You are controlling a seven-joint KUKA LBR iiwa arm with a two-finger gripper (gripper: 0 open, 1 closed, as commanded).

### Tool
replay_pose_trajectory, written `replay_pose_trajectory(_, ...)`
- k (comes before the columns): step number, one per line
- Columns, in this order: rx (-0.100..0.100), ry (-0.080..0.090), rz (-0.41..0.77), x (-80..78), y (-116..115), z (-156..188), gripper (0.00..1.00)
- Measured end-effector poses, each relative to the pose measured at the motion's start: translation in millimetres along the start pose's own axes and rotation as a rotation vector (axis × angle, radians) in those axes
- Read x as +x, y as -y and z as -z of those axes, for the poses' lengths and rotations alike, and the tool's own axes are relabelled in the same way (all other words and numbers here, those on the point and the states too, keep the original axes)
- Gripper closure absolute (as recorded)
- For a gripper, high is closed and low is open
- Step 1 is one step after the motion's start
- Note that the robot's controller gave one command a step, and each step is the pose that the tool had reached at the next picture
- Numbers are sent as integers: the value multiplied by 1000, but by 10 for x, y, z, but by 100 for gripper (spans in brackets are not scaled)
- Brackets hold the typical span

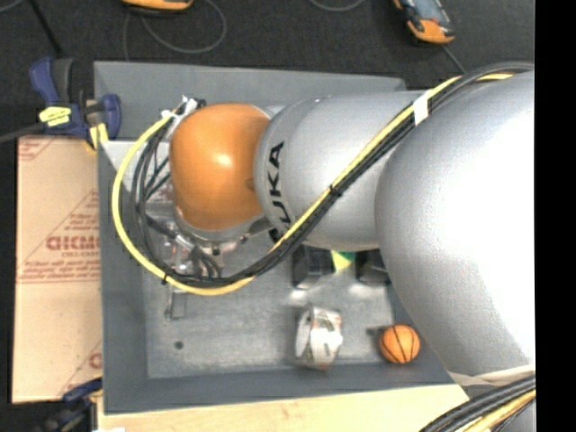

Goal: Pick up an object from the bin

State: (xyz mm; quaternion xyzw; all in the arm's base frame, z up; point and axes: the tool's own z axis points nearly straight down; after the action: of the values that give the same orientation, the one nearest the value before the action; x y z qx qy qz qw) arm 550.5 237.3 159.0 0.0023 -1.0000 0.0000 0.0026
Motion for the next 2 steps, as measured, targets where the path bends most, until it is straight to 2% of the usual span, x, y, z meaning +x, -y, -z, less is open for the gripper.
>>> replay_pose_trajectory(1,-2,8,-4,-20,11,50,0)
replay_pose_trajectory(2,0,5,18,-392,273,616,0)
